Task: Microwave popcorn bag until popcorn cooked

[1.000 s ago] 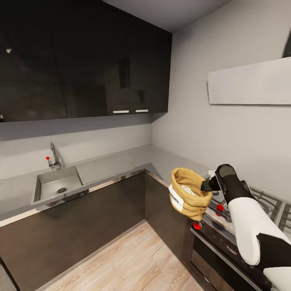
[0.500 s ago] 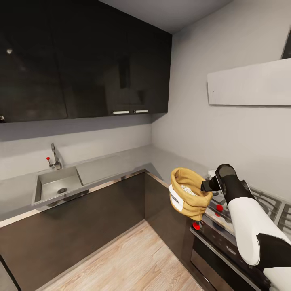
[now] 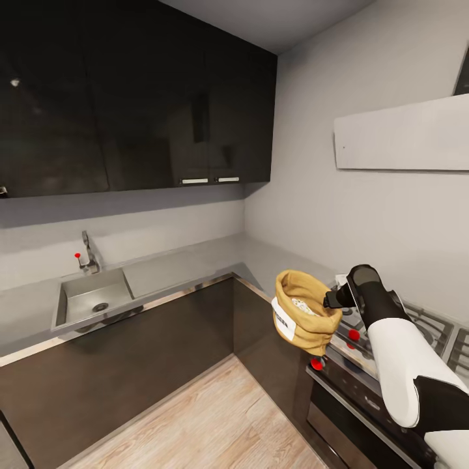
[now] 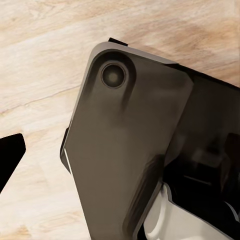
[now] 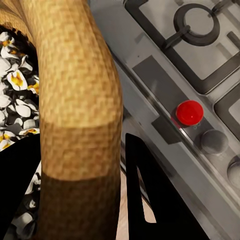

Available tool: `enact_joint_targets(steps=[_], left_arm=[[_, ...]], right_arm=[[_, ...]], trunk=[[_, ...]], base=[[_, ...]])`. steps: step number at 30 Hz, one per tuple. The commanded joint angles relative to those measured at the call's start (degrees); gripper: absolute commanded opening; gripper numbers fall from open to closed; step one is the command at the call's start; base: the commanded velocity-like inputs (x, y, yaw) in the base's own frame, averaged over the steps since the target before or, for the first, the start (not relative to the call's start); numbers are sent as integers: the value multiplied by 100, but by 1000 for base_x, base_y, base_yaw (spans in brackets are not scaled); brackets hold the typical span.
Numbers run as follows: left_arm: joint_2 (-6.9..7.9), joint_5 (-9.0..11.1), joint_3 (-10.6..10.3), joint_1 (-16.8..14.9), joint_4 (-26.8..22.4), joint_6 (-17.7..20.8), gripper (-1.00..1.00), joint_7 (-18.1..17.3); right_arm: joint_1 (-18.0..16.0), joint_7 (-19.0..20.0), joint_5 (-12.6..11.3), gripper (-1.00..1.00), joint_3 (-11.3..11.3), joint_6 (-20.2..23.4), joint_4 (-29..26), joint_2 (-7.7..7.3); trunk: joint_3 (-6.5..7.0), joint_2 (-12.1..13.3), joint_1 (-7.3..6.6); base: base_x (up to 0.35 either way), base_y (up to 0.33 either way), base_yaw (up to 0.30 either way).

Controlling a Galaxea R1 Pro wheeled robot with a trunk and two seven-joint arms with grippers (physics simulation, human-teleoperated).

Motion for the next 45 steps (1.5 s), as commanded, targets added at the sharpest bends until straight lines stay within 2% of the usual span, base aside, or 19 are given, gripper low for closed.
enact_joint_targets(steps=[1, 7, 34, 45], left_arm=[[-3, 60, -14, -1, 2, -19, 100, 12], [20, 51, -33, -1, 8, -27, 100, -53], [1, 17, -40, -1, 11, -10, 100, -67], [7, 7, -49, -1, 11, -13, 100, -67]], right_arm=[[-2, 57, 57, -100, -13, 9, -4, 2], [0, 57, 65, -100, -13, 9, 5, 2], [1, 54, 66, -100, -14, 9, 40, 2], [2, 54, 65, -100, -14, 9, 45, 2]], trunk=[[-2, -4, 2], [-2, -4, 2], [-2, -4, 2], [-2, -4, 2]], base=[[0, 0, 0], [-46, 26, 0], [-295, 168, -1], [-253, 218, -251]])
